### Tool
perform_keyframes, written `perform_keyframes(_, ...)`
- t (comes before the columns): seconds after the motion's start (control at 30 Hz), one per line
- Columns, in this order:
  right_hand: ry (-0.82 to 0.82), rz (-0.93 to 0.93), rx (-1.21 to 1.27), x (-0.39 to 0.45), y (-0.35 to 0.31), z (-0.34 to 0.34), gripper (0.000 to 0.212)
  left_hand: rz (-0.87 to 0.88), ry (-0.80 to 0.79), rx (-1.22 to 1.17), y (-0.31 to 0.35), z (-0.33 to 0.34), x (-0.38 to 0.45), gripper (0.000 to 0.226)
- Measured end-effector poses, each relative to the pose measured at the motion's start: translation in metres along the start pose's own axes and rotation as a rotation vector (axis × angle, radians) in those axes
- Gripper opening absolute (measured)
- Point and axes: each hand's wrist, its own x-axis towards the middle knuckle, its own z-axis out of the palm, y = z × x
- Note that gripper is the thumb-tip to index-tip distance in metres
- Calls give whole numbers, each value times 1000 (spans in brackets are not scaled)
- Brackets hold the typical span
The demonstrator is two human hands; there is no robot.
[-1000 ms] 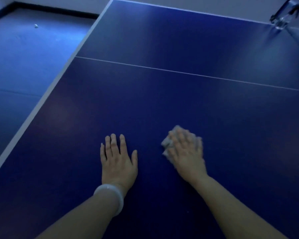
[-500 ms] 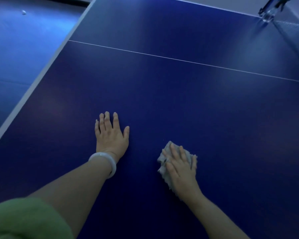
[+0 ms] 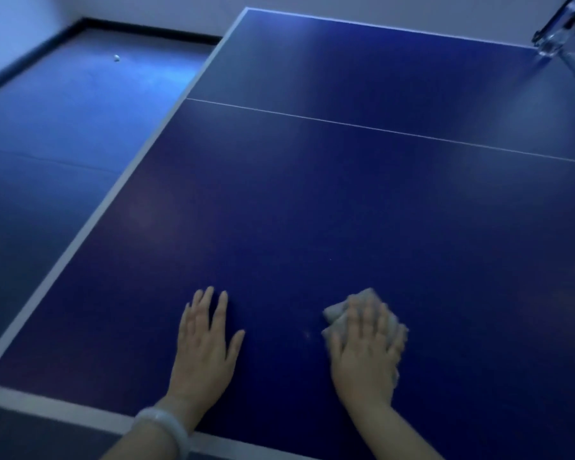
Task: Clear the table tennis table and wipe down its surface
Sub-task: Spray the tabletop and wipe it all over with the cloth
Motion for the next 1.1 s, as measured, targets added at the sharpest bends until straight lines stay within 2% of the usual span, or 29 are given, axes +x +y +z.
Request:
perform_keyframes(0.07,10,-328,-7,-23,-13,4,61,-135,23,7,-18,-7,-10,75)
perform_keyframes(0.13,-23,-476,-14,-24,-9,3,58,-265,17,-5,-33,-13,-15,81)
perform_keyframes(0.2,-22,-376,15,-3,2,1,55,-338,12,-10,-40,-14,-20,83)
perform_keyframes(0.33,-6,30,274,73,10,-15,53,-351,51,74,-38,-6,-24,80)
perform_keyframes(0.43,-66,114,333,122,-8,-30,51,-356,81,93,-39,-1,-22,77)
perform_keyframes(0.5,-130,-15,217,128,-28,-30,51,-354,74,111,-40,0,-22,77)
perform_keyframes(0.63,-142,-464,47,63,-57,-4,55,-355,72,109,-40,0,-22,76)
perform_keyframes(0.73,-107,-791,-52,-8,-39,12,62,-359,76,115,-41,1,-22,73)
perform_keyframes(0.8,-83,-866,-138,-19,-9,11,63,-362,75,117,-42,1,-21,71)
perform_keyframes(0.87,-20,-676,-168,-5,26,4,62,-359,74,127,-42,2,-21,71)
perform_keyframes(0.97,-26,-101,-48,14,48,-6,62,-355,75,146,-41,2,-22,71)
perform_keyframes(1.0,-24,16,-24,10,39,-6,65,-356,72,151,-41,2,-22,71)
perform_keyframes(1.03,-24,56,-17,0,22,-4,65,-356,71,151,-42,3,-22,71)
perform_keyframes(1.1,4,-84,-9,-33,-17,6,60,-354,68,146,-43,4,-22,72)
